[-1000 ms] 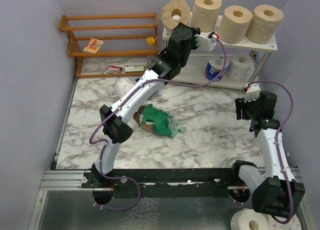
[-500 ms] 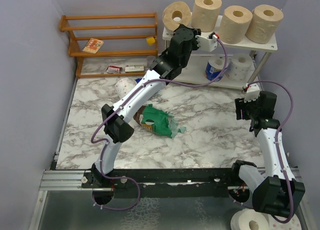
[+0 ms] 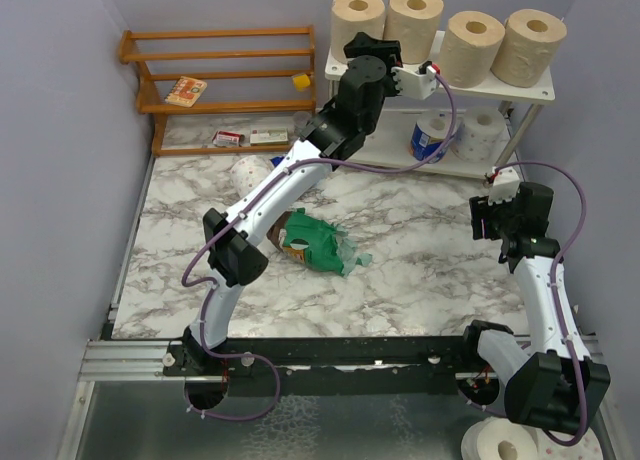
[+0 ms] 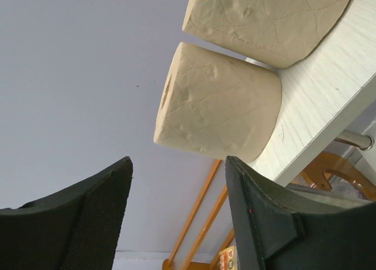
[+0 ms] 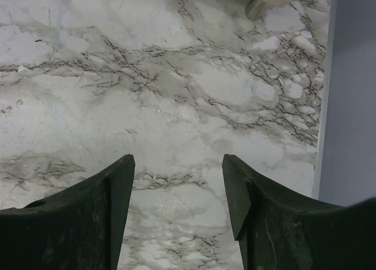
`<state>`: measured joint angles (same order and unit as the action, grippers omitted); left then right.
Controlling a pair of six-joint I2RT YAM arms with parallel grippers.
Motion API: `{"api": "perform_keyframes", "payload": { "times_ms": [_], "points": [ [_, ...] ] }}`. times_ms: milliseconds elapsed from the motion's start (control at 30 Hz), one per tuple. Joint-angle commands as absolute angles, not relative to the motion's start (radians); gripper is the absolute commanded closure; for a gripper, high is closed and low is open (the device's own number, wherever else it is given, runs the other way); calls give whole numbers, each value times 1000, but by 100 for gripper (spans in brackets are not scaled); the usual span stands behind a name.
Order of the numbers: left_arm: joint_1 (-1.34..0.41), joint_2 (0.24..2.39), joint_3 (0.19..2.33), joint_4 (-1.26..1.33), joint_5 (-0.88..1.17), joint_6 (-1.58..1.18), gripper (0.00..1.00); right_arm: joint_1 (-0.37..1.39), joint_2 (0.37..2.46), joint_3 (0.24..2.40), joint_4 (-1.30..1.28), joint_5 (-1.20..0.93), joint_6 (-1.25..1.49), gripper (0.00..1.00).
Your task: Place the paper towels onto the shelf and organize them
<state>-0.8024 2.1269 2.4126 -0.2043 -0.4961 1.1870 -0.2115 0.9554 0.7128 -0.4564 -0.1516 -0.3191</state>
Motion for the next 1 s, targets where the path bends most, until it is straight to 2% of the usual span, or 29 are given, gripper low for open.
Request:
{"api": "perform_keyframes", "payload": {
  "times_ms": [0,333,467,533,633,767,900,967],
  "points": [
    [-823,2090,2430,-129,-534,1207,32,-218,964,718,-454,-172,-324,38],
    [-924,1985,2449,-15,-637,1186,23,-219,965,718,-454,-169,-324,38],
    [-884,1819,2414,-210,-682,924,22,-219,966,717,-458,-169,-326,38],
    [-774,1697,2296,-383,-599,690,22,-219,967,717,-457,-175,-330,38],
    [-634,1507,1957,-479,-453,516,22,-218,983,721,-461,-179,-330,38],
    [-554,1332,1575,-506,-330,473,26,-219,1015,729,-466,-163,-322,38],
    [-519,1252,1330,-504,-210,521,36,-219,1024,730,-463,-151,-323,38],
    [-510,1248,1230,-486,-173,562,37,-219,1021,730,-462,-152,-325,38]
  ]
}}
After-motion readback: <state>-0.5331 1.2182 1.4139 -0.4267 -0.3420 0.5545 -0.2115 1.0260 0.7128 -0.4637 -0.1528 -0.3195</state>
